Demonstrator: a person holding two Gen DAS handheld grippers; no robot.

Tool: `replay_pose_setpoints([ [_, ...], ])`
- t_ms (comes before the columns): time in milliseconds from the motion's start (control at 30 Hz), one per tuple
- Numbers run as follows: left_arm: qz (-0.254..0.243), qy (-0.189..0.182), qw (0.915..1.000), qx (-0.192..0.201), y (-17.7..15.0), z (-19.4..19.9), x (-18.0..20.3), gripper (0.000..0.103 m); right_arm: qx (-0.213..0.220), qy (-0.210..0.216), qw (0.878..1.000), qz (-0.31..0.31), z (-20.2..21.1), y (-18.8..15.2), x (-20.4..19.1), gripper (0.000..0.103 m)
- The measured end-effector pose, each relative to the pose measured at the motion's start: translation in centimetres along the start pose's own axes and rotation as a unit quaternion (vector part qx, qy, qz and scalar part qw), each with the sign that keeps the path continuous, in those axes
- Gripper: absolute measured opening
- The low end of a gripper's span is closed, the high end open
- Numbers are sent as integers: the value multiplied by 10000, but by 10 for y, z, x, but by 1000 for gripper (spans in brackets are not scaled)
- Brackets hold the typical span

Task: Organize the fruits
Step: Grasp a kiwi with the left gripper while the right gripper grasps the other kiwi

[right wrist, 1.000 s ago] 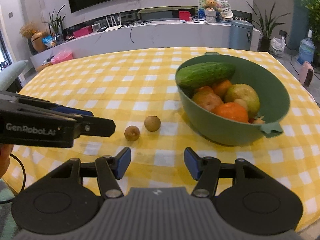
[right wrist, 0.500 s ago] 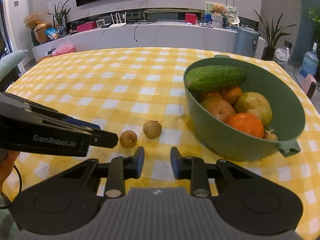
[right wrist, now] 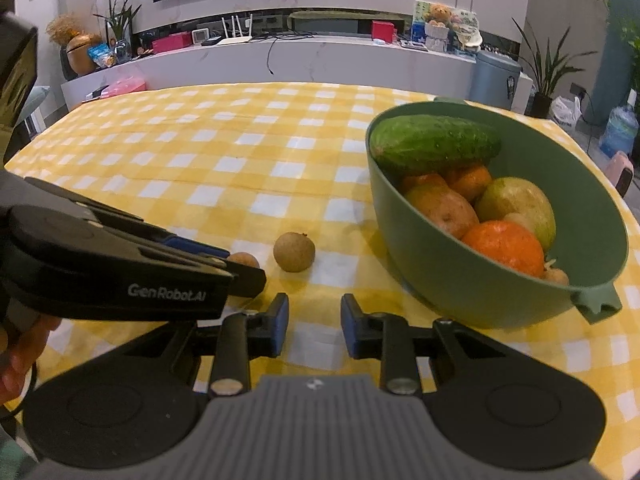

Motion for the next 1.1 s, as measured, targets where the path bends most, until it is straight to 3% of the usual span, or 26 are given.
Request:
replay_pose_setpoints([
  [233, 88, 0, 9997, 245, 3, 11, -5, 25, 86, -126, 9996, 236, -9, 7, -5, 25],
  [467, 791, -153, 9953, 546, 9, 28, -28, 25, 339, -256, 9979, 492, -17, 24, -18, 25],
  [667, 1029, -157, 9927, 609, 11, 29, -41, 25, 321, -324, 9977, 497, -27, 30, -26, 27],
  [1100, 911, -324, 9936, 576, 8, 29, -40, 25, 73, -222, 9990, 385, -34, 24, -30, 23],
])
Point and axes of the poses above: each gripper's, at about its wrist camera, not at the fingertips, and z roughly against the way its jaws point, x to its right, y to its top, the point moved 8 cm from there along -z, roughly the way its jaws point, and after that the axes turned 8 degrees about -x, right-handed, at the moved point
